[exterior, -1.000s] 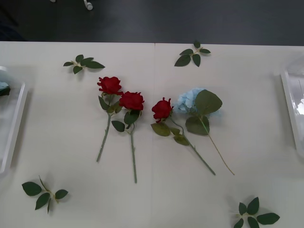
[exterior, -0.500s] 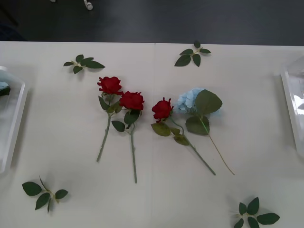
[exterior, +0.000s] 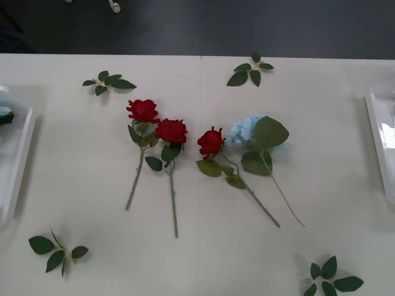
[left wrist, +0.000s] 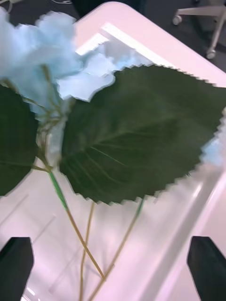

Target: Put the red flowers into the right box and the blue flowers into the left box

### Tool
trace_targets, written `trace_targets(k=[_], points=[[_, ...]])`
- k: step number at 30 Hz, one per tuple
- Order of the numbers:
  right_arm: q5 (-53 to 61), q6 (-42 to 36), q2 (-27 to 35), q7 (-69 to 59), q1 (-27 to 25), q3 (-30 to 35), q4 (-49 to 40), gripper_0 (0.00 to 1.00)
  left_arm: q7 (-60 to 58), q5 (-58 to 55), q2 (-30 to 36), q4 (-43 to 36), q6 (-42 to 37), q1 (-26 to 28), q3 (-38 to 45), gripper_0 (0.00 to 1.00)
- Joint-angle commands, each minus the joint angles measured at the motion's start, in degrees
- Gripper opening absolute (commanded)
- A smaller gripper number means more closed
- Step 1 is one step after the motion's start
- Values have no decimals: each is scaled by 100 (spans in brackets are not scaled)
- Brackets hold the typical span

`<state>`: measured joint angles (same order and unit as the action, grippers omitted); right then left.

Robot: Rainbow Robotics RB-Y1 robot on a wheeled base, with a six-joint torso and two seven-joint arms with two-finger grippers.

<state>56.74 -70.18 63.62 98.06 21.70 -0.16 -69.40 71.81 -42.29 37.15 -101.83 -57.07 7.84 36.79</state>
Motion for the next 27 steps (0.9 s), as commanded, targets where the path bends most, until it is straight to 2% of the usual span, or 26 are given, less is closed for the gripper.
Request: trace_targets(k=[1, 6, 11, 19, 27], points=[[311, -567, 71, -130, 63, 517, -601, 81, 17, -368, 169, -848, -23, 596, -128, 100], [382, -1472, 63, -762, 63, 693, -1611, 81, 61, -789, 161, -1797, -761, 851, -321, 100], [417, -2078, 63, -1800, 63, 482, -2816, 81, 61, -728, 108, -2518, -1640, 684, -734, 100], [390, -2263, 28, -3619, 63, -450, -4591, 81, 202, -218, -463, -2904, -3187, -265, -1666, 100], [-506, -2386, -640, -4867, 63, -1338, -5602, 81, 237, 872, -894, -2913, -4268, -1197, -2730, 100]])
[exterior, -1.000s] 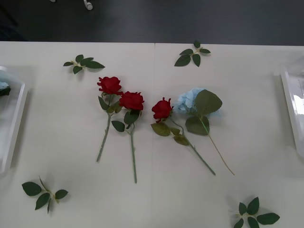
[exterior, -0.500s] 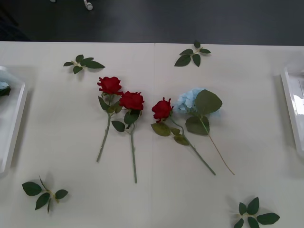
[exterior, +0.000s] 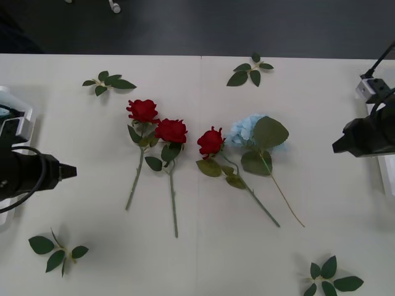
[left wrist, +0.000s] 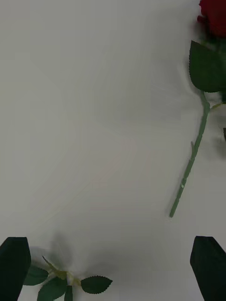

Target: Put the red flowers into the right box and the blue flowers into the left box

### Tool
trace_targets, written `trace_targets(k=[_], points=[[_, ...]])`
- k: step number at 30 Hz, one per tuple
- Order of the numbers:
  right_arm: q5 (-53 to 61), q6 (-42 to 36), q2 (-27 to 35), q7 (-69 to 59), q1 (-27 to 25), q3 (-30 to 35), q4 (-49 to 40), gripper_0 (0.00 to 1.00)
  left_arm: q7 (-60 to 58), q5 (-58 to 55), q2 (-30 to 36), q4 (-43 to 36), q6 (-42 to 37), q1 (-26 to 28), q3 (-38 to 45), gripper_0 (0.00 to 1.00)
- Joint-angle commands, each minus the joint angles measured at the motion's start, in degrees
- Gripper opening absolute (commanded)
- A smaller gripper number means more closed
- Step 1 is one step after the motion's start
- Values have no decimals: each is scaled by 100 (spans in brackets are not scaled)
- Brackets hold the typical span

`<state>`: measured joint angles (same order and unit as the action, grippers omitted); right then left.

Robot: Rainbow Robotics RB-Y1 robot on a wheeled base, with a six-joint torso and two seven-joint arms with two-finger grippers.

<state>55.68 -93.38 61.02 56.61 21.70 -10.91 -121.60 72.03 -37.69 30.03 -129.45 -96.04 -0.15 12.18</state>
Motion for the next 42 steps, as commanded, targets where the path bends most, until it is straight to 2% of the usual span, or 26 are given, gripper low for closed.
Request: trace_targets(k=[1, 9, 15, 22, 30, 35, 42], points=[[-611, -75, -513, -853, 63, -430, -461, 81, 223, 561, -279, -98, -468, -521, -374, 100], [-1824, 109, -1145, -1653, 63, -1537, -646, 80, 215, 1572, -700, 728, -504, -1356, -1288, 100], [-2553, 294, -1427, -1855, 63, -2188, -531, 81, 259, 1941, -1131, 1581, -99, -1839, -1359, 100], [-2905, 408, -1822, -2189, 54, -2319, -127, 80, 267, 2143, -1210, 2627, 463, -2411, -1710, 100], [-2966, 839, -1928, -2092, 89, -2451, 383, 81, 267, 2354, -1210, 3866, 1166, -2964, -2159, 100], [-3063, 1261, -1945, -2040, 177, -2671, 761, 81, 241, 2477, -1351, 4358, 1527, -3114, -2343, 100], [-3283, 1709, -1989, -2013, 309, -2979, 1306, 81, 259, 2749, -1632, 4666, 1711, -3123, -2378, 100]])
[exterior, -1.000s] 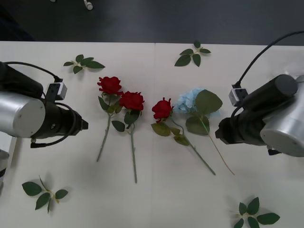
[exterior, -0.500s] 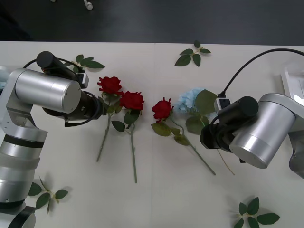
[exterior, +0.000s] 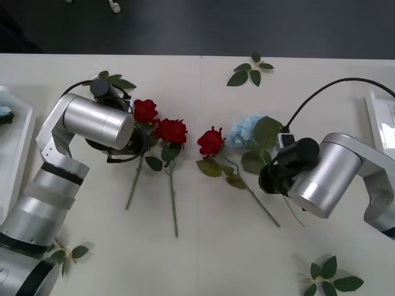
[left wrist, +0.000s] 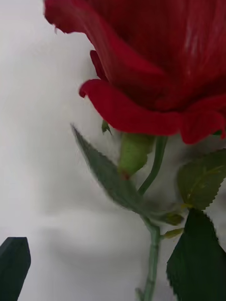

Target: Put the red flowers into the right box and the blue flowers into the left box

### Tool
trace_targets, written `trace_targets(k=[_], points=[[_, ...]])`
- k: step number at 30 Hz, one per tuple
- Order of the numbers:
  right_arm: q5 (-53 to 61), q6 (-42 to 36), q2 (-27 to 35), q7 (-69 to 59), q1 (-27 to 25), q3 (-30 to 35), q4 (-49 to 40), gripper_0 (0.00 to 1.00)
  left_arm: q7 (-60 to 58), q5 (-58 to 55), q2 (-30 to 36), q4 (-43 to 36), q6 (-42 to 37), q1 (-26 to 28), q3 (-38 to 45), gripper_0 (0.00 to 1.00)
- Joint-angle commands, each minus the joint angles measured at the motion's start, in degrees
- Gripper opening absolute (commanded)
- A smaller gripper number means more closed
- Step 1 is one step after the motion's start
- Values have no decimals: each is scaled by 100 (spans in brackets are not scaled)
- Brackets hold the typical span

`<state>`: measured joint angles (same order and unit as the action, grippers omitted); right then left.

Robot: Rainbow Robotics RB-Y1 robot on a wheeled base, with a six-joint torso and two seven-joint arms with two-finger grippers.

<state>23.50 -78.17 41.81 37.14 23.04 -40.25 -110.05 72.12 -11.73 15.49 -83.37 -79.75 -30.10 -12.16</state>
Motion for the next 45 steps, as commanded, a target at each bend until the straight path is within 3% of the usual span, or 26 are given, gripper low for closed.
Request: trace_targets(k=[1, 4, 5, 6, 7, 8, 10, 12, 13, 14, 15, 17, 29, 40, 45], points=[[-56, 250, -85, -57, 175, -44, 221, 81, 250, 179, -187, 111, 91, -128, 12, 100], [-64, 373, -121, -22, 184, -44, 362, 78, 250, 250, -231, 207, 135, -128, -58, 100], [-64, 391, -138, -22, 201, -44, 406, 56, 250, 267, -240, 260, 144, -128, -58, 100], [-64, 391, -147, -14, 210, -44, 423, 43, 250, 267, -248, 278, 152, -128, -58, 100], [-64, 382, -164, -14, 219, -44, 459, 10, 258, 294, -275, 330, 179, -128, -58, 99], [-56, 382, -164, -5, 236, -44, 467, 0, 267, 320, -283, 366, 205, -128, -58, 99], [-56, 373, -173, -5, 254, -44, 494, 0, 285, 329, -310, 427, 258, -128, -58, 95], [-56, 382, -173, 13, 254, -44, 494, 0, 294, 329, -319, 453, 267, -128, -58, 73], [-56, 382, -164, 13, 254, -44, 494, 0, 294, 320, -319, 462, 267, -128, -67, 53], [-56, 373, -173, 13, 263, -44, 494, 0, 294, 311, -319, 462, 267, -128, -58, 41], [-56, 382, -164, 13, 263, -44, 494, 0, 294, 311, -319, 471, 267, -128, -58, 18], [-56, 382, -164, 22, 263, -44, 494, 0, 302, 320, -319, 497, 267, -119, -58, 0], [-56, 373, -103, 39, 315, 0, 485, 0, 346, 197, -222, 234, 258, -101, -50, 0], [480, 30, 319, 663, 315, 764, 248, 0, 373, -1025, 534, -1410, 179, 505, 522, 0], [656, -58, 635, 1147, 315, 993, 248, 0, 557, -1781, 675, -2377, 179, 1041, 1084, 0]])
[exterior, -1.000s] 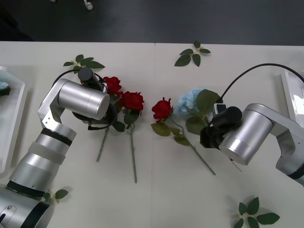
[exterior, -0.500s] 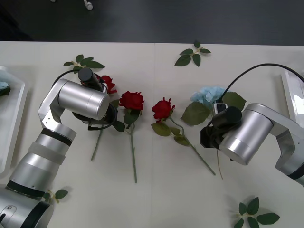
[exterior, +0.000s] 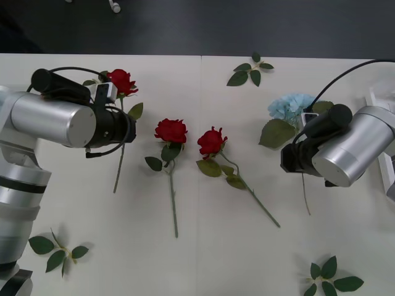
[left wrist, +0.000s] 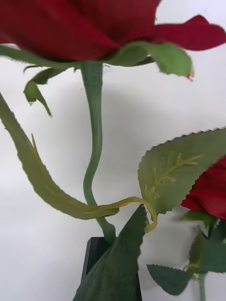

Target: Put the red flowers into the right box and the blue flowers into the left box

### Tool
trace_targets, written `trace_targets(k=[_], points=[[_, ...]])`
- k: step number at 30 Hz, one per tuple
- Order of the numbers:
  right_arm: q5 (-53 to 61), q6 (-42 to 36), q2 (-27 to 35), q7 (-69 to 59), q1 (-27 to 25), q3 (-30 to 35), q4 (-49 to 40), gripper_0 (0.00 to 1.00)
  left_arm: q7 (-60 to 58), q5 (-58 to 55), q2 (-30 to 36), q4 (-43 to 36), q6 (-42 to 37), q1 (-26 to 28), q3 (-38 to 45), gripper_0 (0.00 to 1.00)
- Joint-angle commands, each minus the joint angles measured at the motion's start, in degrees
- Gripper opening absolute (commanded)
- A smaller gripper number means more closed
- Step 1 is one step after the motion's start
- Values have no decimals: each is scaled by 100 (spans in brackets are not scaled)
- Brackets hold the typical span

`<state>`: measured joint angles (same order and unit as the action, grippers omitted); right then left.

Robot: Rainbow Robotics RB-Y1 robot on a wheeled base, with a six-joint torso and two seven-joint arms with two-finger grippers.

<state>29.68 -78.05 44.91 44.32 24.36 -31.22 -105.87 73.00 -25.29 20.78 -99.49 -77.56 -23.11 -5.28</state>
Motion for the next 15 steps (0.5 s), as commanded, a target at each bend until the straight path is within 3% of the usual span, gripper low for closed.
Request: trace_targets(k=[1, 6, 11, 15], points=[[29, -88, 370, 490, 183, 90, -153, 0, 610, -582, 155, -949, -40, 456, 519, 0], [-41, -106, 546, 859, 139, 90, 58, 0, 1850, -2032, 137, -1722, 171, 1133, 1337, 0], [-120, -106, 554, 868, 122, 90, 181, 0, 3476, -4001, 146, -1722, 188, 1467, 2128, 0], [-217, -88, 546, 886, 122, 90, 295, 0, 4337, -5135, 146, -1722, 179, 1643, 2303, 0]])
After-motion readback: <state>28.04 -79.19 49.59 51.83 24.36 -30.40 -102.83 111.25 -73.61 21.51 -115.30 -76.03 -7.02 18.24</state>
